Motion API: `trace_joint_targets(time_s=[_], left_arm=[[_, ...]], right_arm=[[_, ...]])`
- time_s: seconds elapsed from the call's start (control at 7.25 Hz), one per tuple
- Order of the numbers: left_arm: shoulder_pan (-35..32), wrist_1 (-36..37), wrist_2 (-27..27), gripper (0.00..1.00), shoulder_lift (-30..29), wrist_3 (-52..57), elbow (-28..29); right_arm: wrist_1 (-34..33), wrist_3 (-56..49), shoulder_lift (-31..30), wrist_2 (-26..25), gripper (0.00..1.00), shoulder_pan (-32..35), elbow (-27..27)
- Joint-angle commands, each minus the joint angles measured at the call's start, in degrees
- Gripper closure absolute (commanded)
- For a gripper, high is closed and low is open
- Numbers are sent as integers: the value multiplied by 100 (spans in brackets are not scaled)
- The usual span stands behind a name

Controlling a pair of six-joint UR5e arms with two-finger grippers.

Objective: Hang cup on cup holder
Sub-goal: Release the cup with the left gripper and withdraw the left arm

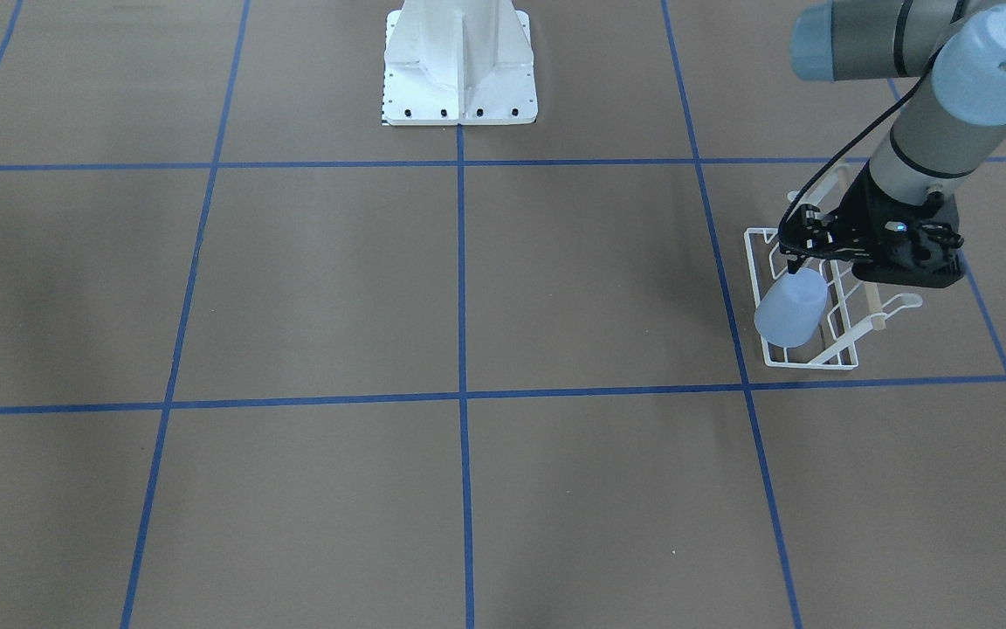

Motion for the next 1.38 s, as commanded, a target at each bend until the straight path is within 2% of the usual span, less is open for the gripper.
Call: trace_joint_targets(time_s=[0.0,0.28,0.55,0.83,1.1,1.24], left_arm=[[-845,-17,-176,2,345,1365,25],[-1550,-78,-720,2,784,2291,148],[-2060,-429,-740,2,901,2854,674],[-2071,-413,-731,2,909,2865,904],[-2167,-368,-871,2,918,2577,992],[-2237,-360,-1342,2,927,2523,1010]], right_arm=[[-181,3,-34,-75,0,118,153],[-209,3,-173,-215,0,206,337],[-340,47,-558,-329,0,232,766],[-332,64,-1156,-339,0,232,1268],[-88,64,-1483,-321,0,197,1174],[19,12,-1527,-330,0,136,1034]])
